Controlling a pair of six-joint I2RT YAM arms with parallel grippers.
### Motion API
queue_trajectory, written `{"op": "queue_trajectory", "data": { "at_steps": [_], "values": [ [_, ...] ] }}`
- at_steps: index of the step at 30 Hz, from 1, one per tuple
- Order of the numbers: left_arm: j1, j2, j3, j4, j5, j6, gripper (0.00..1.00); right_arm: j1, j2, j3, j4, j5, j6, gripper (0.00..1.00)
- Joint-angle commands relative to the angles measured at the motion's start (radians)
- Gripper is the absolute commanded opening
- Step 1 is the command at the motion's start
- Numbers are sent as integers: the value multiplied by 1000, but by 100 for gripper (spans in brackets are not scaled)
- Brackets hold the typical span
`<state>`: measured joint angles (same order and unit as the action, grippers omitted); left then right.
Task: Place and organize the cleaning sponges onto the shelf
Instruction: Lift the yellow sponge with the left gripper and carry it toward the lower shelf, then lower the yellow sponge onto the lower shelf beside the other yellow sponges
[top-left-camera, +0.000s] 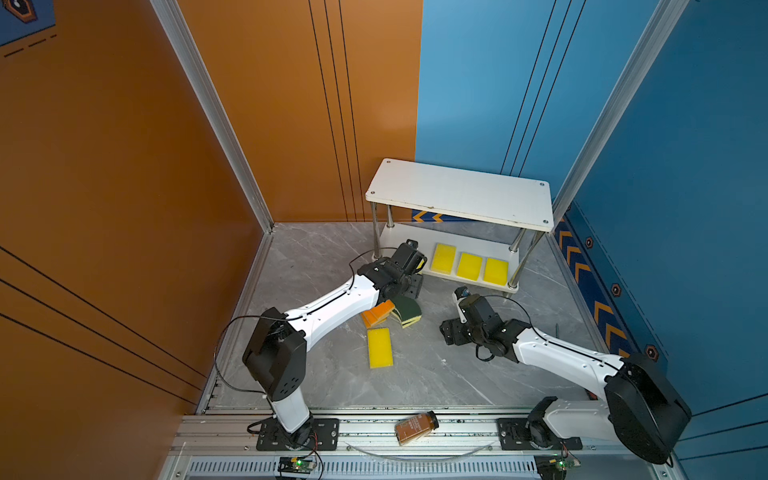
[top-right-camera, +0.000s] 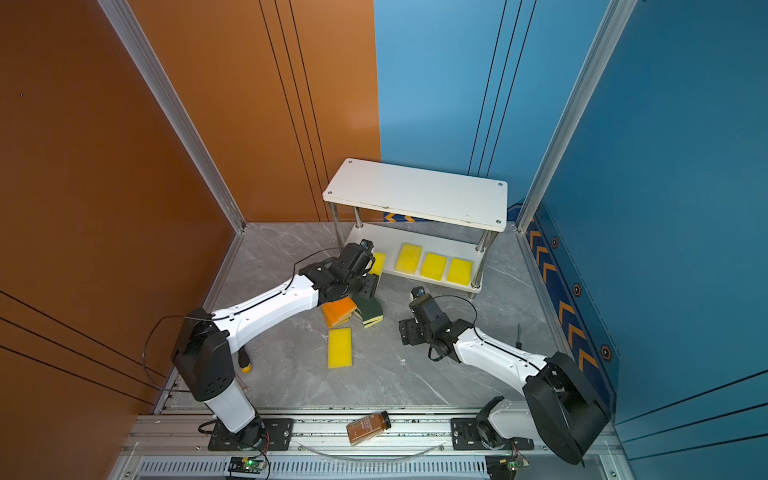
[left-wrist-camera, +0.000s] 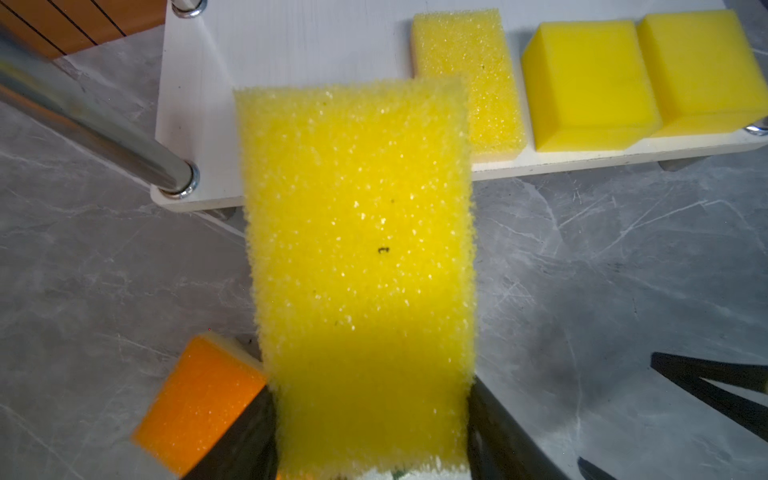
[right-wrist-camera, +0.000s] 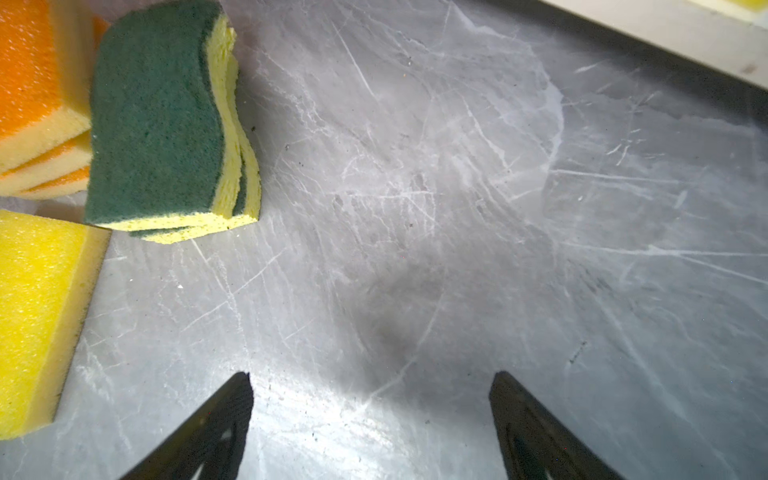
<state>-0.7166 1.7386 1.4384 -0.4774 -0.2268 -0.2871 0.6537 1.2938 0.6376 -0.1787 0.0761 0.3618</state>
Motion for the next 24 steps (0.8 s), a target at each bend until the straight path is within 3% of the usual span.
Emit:
{"op": "queue_trajectory", "data": {
  "at_steps": [1,24],
  "values": [
    [27,46,61,40,21,39,65,0,-31,-16,-30,36,16,88],
    [76,306,312,78,84,41,64,-15,-34,-25,-43,49,20,88]
  ]
}}
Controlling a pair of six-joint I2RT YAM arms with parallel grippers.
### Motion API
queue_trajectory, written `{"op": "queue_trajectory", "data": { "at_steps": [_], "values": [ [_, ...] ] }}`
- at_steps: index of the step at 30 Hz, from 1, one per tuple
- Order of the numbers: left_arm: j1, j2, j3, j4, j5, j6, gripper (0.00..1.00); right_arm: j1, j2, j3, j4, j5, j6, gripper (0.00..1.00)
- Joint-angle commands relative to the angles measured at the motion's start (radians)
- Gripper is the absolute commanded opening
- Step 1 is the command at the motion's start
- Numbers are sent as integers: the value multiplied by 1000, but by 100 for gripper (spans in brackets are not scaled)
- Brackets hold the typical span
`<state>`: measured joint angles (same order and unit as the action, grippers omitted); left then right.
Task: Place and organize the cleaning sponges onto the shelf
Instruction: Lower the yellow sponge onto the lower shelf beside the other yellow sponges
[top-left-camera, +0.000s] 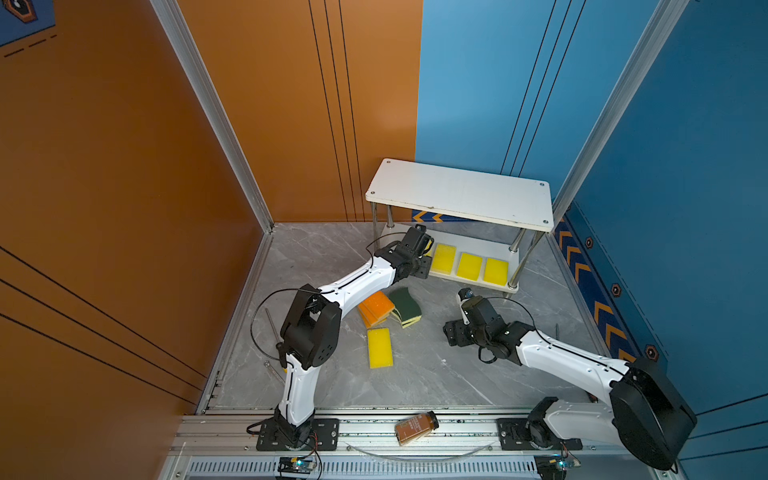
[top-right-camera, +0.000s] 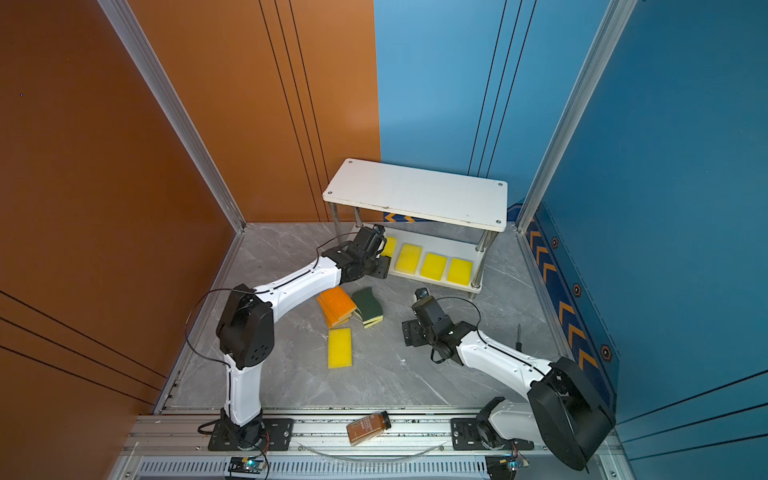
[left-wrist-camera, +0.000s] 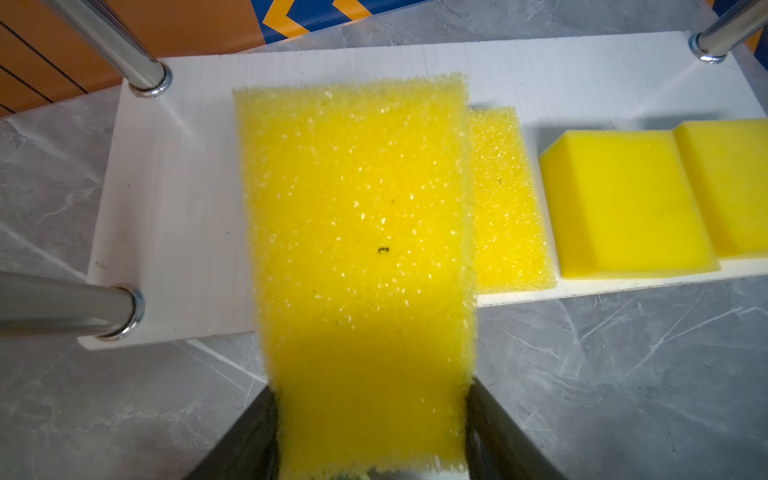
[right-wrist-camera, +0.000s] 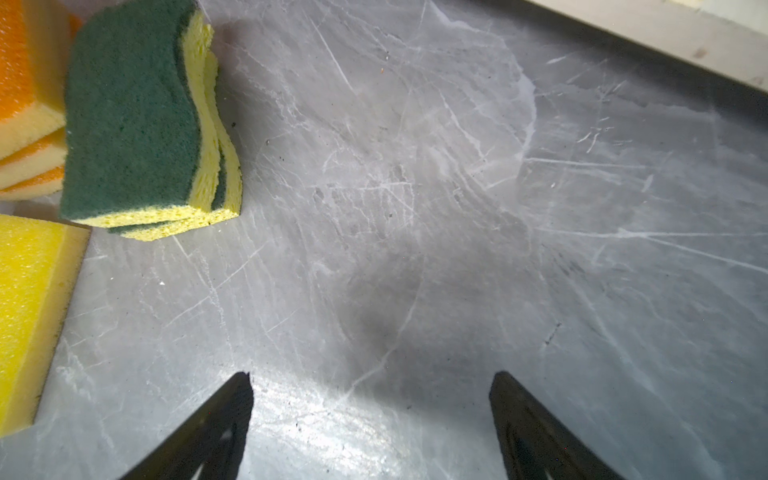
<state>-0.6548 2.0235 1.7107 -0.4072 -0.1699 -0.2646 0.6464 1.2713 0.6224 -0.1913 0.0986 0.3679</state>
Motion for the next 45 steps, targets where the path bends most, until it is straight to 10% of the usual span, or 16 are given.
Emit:
{"op": "queue_trajectory", "data": {
  "at_steps": [1,45],
  "values": [
    [16,27,47,7,29,20,64,-8,-11,-9,-30,27,14,88],
    [39,163,145,-4,5,31,65,-13,36,20,-29,23,6,88]
  ]
}}
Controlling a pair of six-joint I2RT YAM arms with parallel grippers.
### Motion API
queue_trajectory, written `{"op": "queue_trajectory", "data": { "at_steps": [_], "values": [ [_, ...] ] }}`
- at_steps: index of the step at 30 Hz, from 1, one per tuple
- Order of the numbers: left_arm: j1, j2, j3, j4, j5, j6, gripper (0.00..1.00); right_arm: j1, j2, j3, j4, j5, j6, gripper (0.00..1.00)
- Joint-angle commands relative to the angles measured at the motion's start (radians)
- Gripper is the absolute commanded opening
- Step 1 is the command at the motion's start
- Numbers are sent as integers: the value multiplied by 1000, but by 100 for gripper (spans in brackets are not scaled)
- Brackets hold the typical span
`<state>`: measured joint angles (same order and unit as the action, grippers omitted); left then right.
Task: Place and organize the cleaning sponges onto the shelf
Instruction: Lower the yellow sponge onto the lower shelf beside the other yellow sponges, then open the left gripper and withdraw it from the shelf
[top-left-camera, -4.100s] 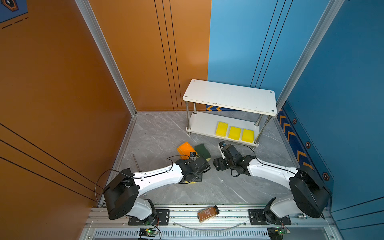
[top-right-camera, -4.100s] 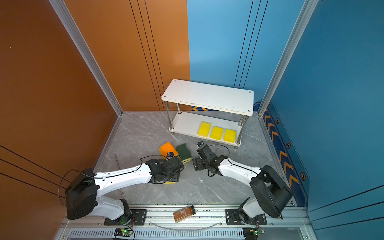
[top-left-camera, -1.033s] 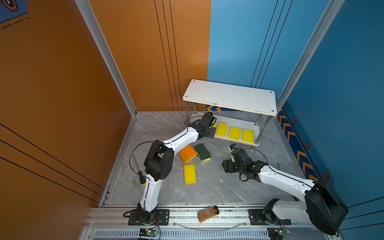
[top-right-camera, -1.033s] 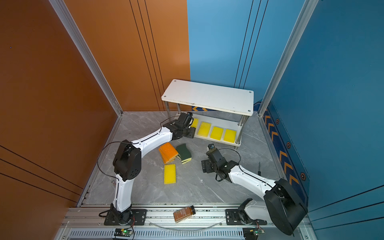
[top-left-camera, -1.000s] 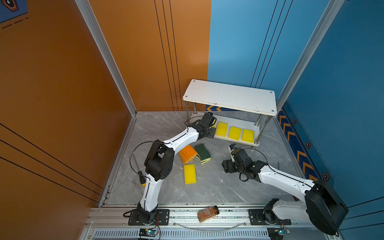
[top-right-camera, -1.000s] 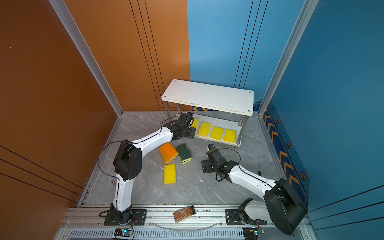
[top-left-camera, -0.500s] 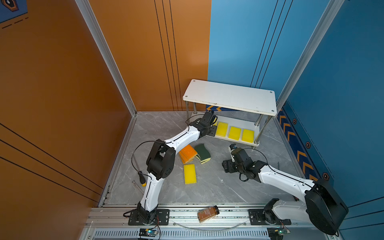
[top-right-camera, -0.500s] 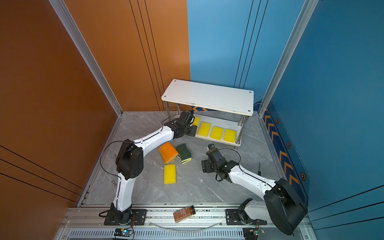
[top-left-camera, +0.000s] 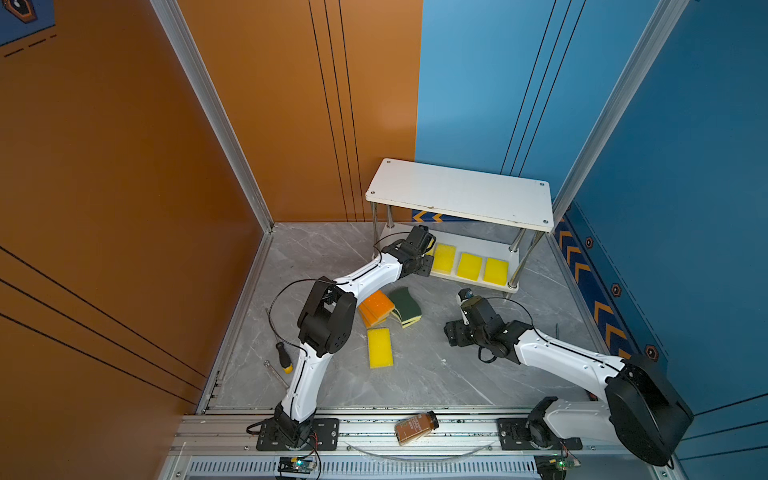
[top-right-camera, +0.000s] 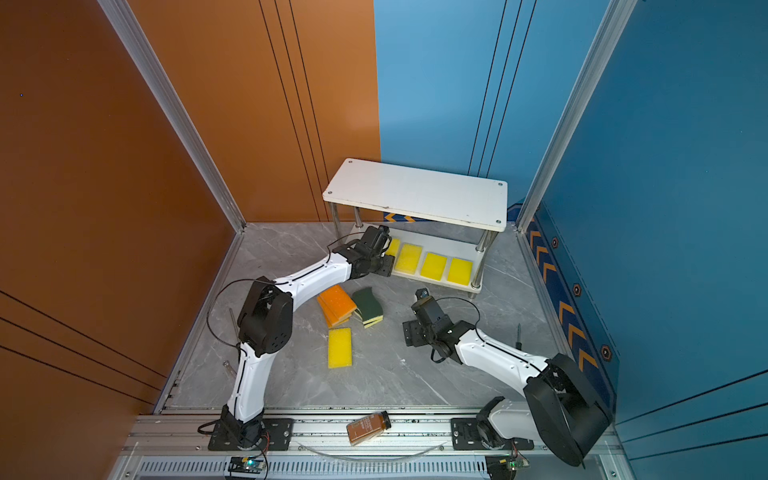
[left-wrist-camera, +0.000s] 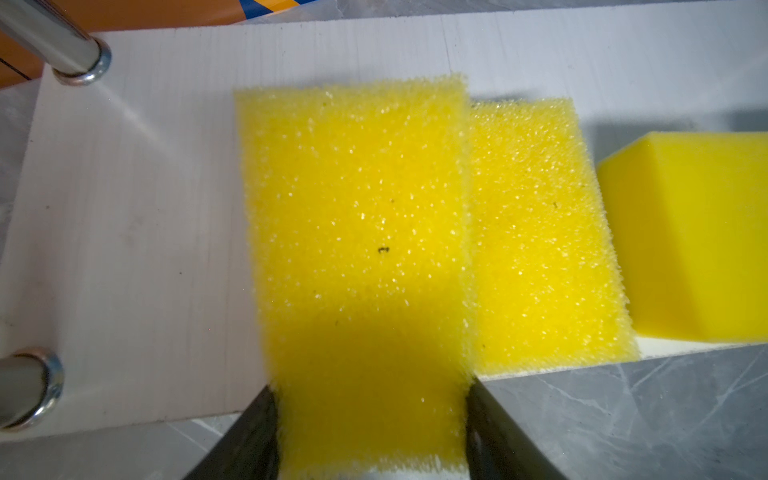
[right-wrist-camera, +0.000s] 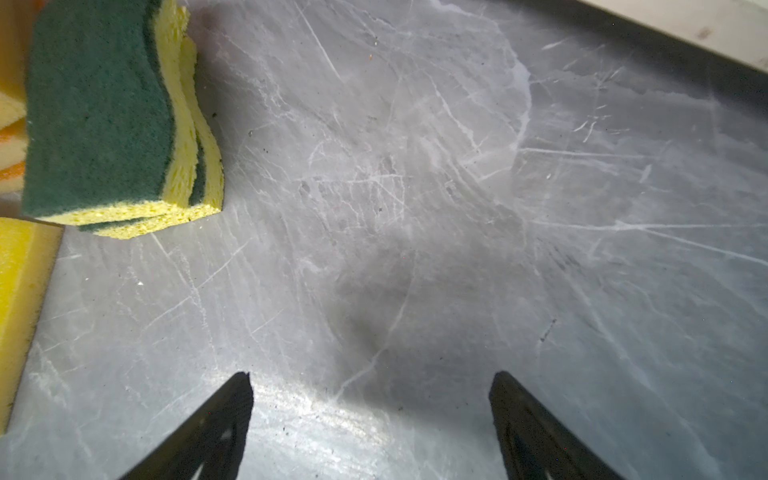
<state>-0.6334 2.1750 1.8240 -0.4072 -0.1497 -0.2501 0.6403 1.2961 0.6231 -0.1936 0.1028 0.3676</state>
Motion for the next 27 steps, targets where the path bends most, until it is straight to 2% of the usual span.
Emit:
{"op": "queue_trajectory", "data": {
  "at_steps": [1,16,22,27],
  "values": [
    [19,14,33,-4,-14,17,65,-7,11,19,-27,20,7,89],
    [26,55,66,-7,-2,9,65,-7,30,27,-24,18,2,89],
    [24,54,61,-10,-10,7,74,-8,39,32,-18,18,1,89],
    [24,57,61,-10,-10,2,75,-8,46,37,-15,17,-1,89]
  ]
}}
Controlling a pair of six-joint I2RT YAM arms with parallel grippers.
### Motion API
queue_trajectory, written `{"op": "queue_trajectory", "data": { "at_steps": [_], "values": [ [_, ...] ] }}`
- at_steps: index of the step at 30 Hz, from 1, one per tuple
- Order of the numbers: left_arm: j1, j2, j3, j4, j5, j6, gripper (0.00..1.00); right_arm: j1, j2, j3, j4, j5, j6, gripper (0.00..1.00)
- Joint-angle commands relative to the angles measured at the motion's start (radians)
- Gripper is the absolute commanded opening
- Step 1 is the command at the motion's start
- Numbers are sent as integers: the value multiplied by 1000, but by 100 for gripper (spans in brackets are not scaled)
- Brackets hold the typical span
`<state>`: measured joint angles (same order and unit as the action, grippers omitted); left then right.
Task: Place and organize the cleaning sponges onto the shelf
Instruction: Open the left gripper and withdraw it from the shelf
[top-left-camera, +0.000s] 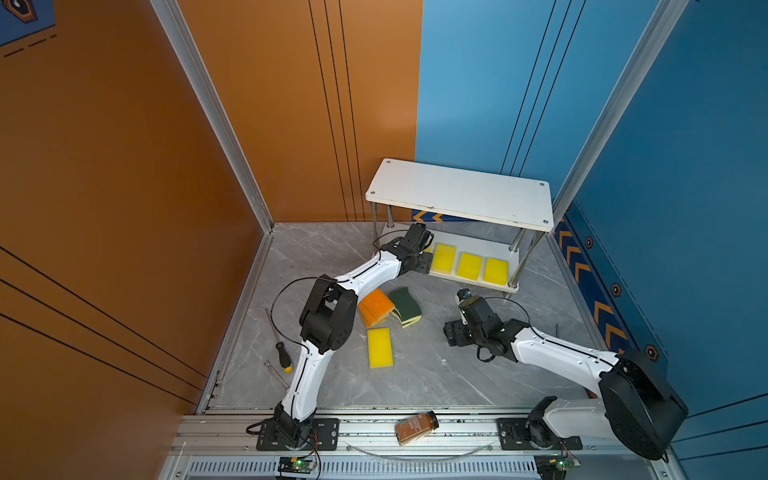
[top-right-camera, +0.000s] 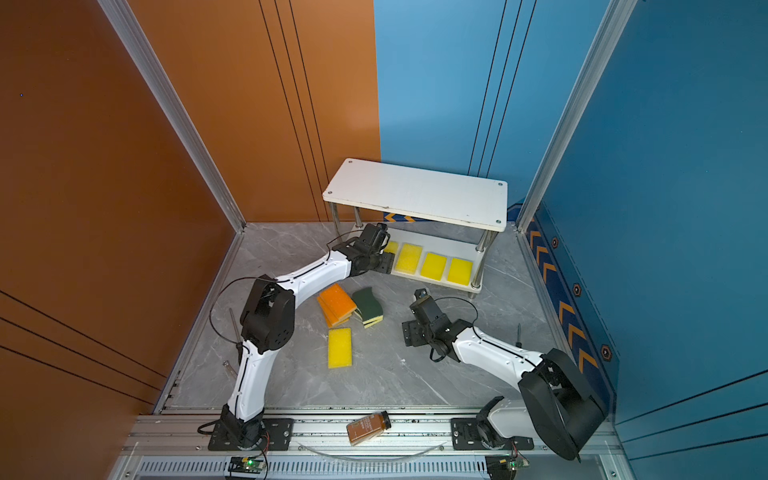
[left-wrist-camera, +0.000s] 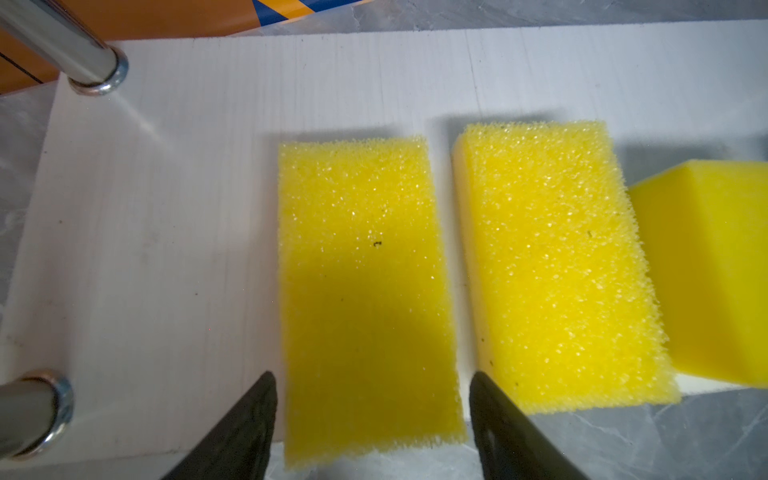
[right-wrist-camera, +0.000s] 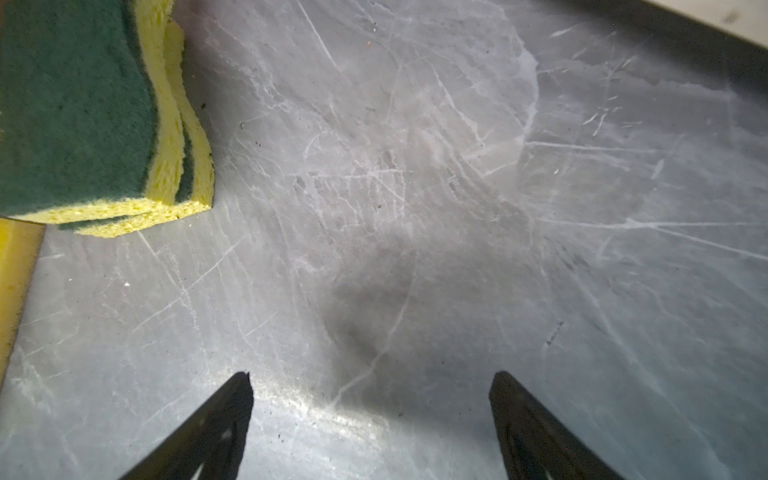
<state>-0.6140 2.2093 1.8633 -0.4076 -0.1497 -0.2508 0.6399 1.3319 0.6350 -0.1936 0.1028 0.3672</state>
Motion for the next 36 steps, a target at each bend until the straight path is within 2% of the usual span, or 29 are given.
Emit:
{"op": "queue_trajectory", "data": {
  "at_steps": [1,6,12,14,21,32,36],
  "values": [
    [5,22,23,-9,-11,2,75,-7,10,25,-14,16,-1,89],
    [5,16,22,-11,-9,2,78,-9,6,23,-15,16,-2,89],
    [1,-9,11,-23,-4,-4,85,-9,1,23,-18,17,-2,89],
    [1,-37,-6,-25,-1,-5,91,-9,-2,24,-20,18,-2,89],
    [-11,-141,-87,-25,-2,8,100,-11,-23,41,-35,12,-6,89],
    [-63,-361,-265,-25,-14,16,98,-19,6,74,-40,-19,-16,89],
    [-87,-477,-385,-24,-39,-18,98,-19,12,78,-23,-32,-8,89]
  ]
}}
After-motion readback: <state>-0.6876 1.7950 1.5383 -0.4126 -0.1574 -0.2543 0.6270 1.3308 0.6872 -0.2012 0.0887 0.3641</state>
